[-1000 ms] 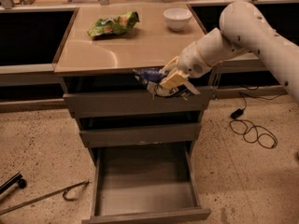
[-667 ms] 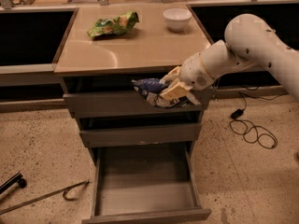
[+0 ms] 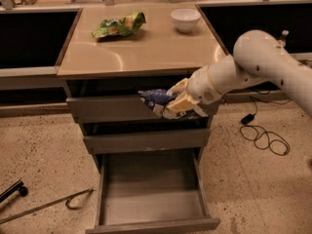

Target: Place blue chip bag into bottom drawer

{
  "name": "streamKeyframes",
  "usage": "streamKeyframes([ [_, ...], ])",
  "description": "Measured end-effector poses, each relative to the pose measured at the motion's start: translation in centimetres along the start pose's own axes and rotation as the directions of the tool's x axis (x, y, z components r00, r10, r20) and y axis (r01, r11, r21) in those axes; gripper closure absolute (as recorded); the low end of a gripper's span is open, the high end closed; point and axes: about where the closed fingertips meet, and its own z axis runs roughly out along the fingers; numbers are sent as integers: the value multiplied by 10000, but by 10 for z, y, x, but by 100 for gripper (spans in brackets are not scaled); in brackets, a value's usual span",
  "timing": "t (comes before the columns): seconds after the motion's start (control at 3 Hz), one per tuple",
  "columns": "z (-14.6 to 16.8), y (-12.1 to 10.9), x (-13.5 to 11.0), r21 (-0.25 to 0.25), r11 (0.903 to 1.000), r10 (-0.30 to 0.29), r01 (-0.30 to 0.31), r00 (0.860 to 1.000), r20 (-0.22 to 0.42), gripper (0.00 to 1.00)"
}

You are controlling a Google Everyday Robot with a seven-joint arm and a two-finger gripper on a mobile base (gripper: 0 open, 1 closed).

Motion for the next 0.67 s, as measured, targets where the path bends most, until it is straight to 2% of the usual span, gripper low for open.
streamKeyframes([
  [0.33,50,32,64,205,9963,831,-837,9962,268,100],
  [0.67,118,63,122,574,9826,1757,-1769,9841,245,100],
])
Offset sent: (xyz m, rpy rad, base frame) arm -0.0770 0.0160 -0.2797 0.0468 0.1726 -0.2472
